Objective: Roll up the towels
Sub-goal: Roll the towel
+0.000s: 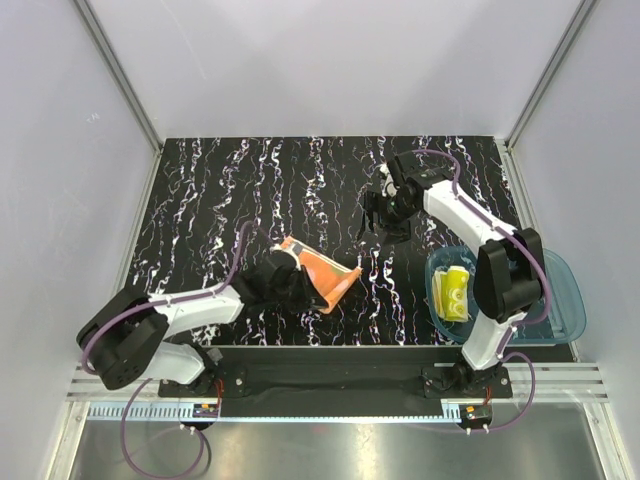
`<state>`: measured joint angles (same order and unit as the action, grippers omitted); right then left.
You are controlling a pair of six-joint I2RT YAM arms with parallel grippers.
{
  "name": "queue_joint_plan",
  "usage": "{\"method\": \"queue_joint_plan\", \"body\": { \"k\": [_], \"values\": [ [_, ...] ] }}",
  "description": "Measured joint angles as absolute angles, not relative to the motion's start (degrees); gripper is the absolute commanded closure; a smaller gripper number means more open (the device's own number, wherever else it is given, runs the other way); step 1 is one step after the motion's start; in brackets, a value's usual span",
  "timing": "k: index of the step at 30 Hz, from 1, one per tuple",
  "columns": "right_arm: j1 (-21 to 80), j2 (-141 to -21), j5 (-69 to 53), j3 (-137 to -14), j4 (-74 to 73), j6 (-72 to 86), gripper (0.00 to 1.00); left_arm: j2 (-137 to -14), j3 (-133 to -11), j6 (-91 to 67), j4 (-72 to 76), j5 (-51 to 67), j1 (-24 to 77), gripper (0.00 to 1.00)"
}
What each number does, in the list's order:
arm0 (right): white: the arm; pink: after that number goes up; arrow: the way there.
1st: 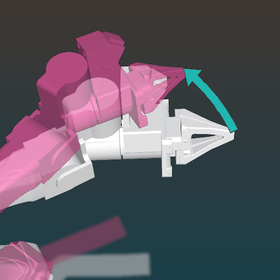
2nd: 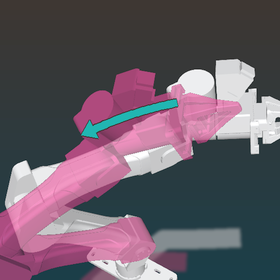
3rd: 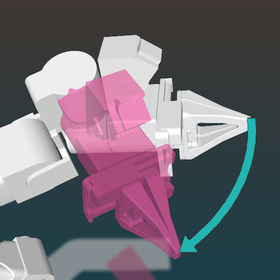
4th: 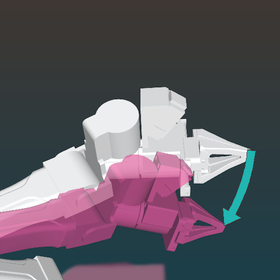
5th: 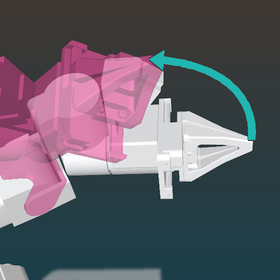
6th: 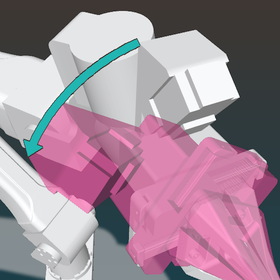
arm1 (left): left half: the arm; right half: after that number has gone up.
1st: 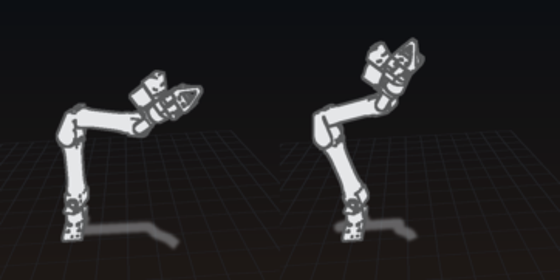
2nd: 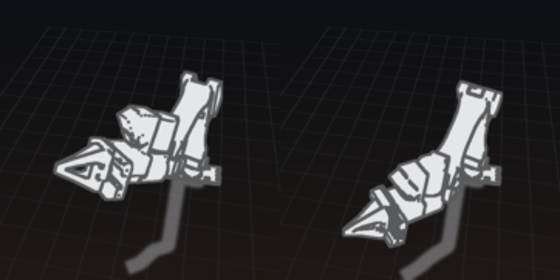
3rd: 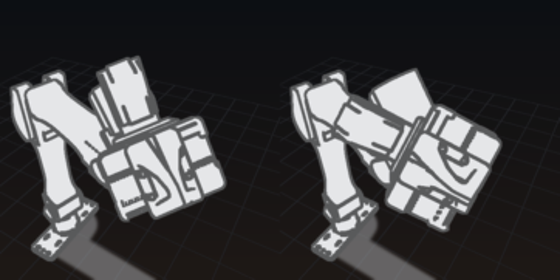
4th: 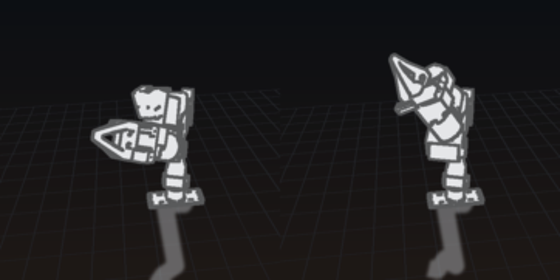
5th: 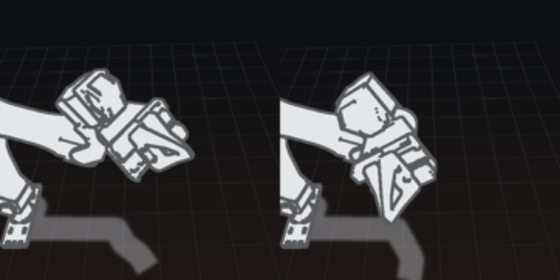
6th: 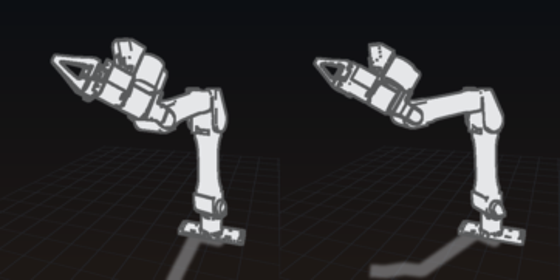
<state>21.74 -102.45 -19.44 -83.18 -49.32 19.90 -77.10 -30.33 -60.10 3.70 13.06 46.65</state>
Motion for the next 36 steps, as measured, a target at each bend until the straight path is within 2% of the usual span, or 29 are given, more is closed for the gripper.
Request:
{"method": "queue_joint_plan", "body": {
  "k": [7, 10, 14, 18, 22, 36],
  "values": [
    [21.85, -98.32, -28.12, -78.98, -44.84, 19.66, 0.21, -73.80, -24.82, -66.61, 6.52, 13.47, 42.19, 1.00],
    [22.37, -96.42, -32.77, -75.16, -41.04, 19.73, 0.25, -72.79, -24.05, -68.42, 5.80, 13.52, 40.64, 1.00],
    [24.62, -95.94, -37.87, -70.67, -35.94, 19.75, 0.35, -72.93, -24.05, -69.21, 4.82, 13.52, 38.06, 1.00],
    [28.53, -96.95, -42.00, -68.86, -32.12, 19.70, 0.55, -75.24, -24.34, -69.25, 3.36, 14.13, 36.12, 1.00],
    [31.79, -99.85, -45.47, -68.86, -28.01, 19.46, 0.67, -78.22, -24.43, -69.28, 2.94, 15.84, 34.28, 1.00],
    [33.52, -113.10, -50.22, -74.83, -23.38, 19.46, 0.73, -82.06, -29.47, -65.67, -1.56, 18.33, 31.48, 1.00]
  ]
}}
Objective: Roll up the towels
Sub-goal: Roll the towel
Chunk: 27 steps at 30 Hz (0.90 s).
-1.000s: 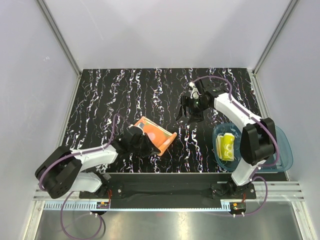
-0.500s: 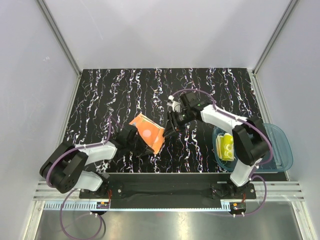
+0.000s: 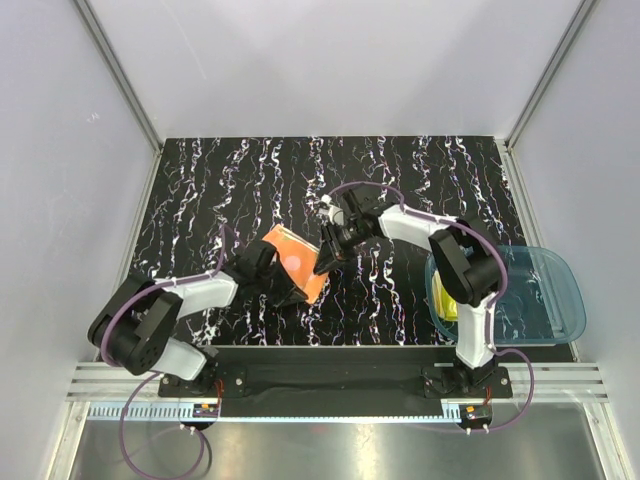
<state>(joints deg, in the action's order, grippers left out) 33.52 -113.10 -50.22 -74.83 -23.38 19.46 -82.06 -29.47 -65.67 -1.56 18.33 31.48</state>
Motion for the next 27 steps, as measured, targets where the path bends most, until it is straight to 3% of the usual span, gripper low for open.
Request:
{"method": "queue_joint_plan", "body": {
  "k": [13, 16, 21, 25, 27],
  "values": [
    [33.34, -125.36, -50.87, -82.19, -24.58, 16.80, 0.75, -82.46, -31.07, -62.81, -4.60, 19.05, 30.24, 0.98],
    [32.77, -125.80, -52.27, -82.04, -23.83, 16.95, 0.75, -82.17, -31.27, -62.37, -5.32, 19.00, 30.13, 0.89],
    [31.46, -127.17, -53.91, -82.06, -23.38, 16.95, 0.78, -80.03, -33.74, -59.42, -11.92, 16.71, 30.09, 0.58],
    [30.89, -127.76, -55.02, -82.15, -23.70, 16.86, 0.78, -76.29, -36.58, -56.25, -20.01, 11.09, 30.59, 0.44],
    [30.92, -127.76, -55.00, -82.28, -23.92, 16.75, 0.78, -74.50, -39.57, -54.52, -26.04, 4.69, 32.62, 0.42]
  ]
}}
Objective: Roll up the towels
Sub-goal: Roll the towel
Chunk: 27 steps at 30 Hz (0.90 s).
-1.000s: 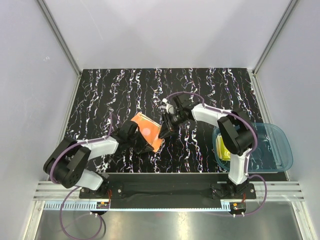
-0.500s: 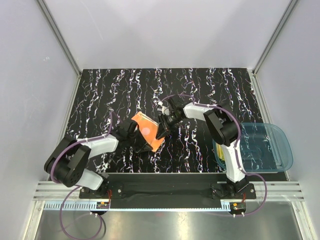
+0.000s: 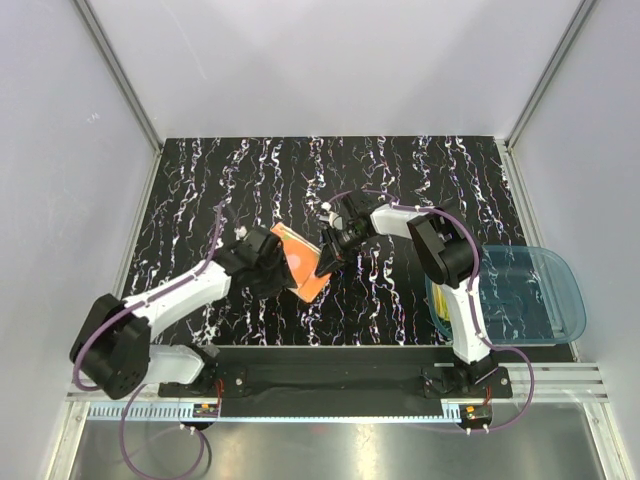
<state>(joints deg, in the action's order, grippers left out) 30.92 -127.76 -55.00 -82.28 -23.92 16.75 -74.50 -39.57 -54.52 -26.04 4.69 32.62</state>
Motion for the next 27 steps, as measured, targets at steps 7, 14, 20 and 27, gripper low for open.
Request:
{"method": "queue_joint_plan", "body": {
  "k": [7, 14, 20, 27],
  "values": [
    [30.92, -127.76, -54.63, -82.50, -24.95, 16.53, 0.78, -74.91, -55.24, -47.48, -38.24, -18.20, 48.99, 0.46],
    [30.89, -127.76, -54.52, -82.65, -25.87, 16.21, 0.78, -86.65, -61.01, -37.04, -37.01, -29.04, 59.77, 0.48],
    [30.85, -127.76, -54.26, -82.72, -26.89, 15.97, 0.79, -94.74, -61.80, -32.27, -34.63, -30.28, 61.98, 0.50],
    [30.85, -127.74, -53.67, -83.24, -28.56, 15.27, 0.80, -98.45, -62.04, -31.29, -32.80, -30.65, 62.57, 0.50]
  ]
}}
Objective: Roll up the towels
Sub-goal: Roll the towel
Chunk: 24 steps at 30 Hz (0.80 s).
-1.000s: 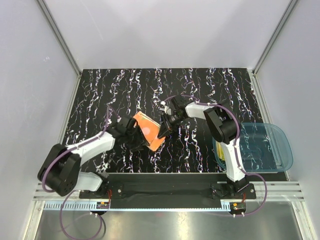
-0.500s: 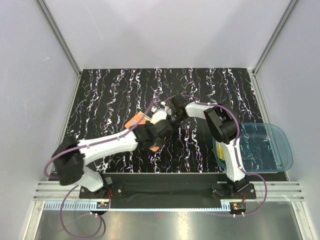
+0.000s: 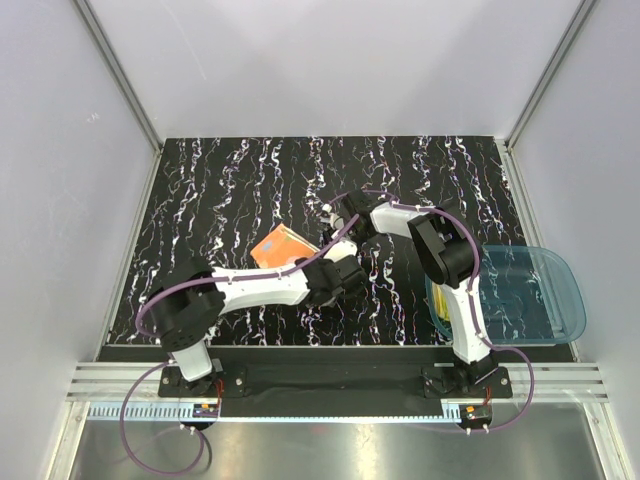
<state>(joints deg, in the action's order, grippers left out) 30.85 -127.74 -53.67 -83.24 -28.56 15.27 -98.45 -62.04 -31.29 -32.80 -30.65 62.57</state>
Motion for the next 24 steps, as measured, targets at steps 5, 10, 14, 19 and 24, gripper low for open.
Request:
{"method": "queue_joint_plan", "body": {
  "k": [5, 10, 14, 19, 24],
  "values": [
    [30.85, -127.76, -53.10, -83.81, -29.82, 14.94, 0.80, -99.39, -61.52, -31.29, -31.46, -30.65, 62.57, 0.50],
    [30.85, -127.98, -53.01, -84.27, -30.39, 14.66, 0.80, -99.44, -59.94, -31.29, -30.17, -30.68, 62.57, 0.50],
    [30.85, -128.55, -53.10, -85.21, -31.53, 14.57, 0.80, -99.74, -59.18, -31.29, -29.74, -30.85, 62.57, 0.49],
    [30.85, -129.27, -53.10, -86.52, -33.04, 14.13, 0.80, -99.98, -57.21, -31.55, -27.07, -31.75, 62.61, 0.50],
    [30.85, -129.80, -52.99, -87.70, -33.95, 13.85, 0.79, -99.92, -56.21, -31.88, -25.02, -32.99, 62.87, 0.54]
  ]
}}
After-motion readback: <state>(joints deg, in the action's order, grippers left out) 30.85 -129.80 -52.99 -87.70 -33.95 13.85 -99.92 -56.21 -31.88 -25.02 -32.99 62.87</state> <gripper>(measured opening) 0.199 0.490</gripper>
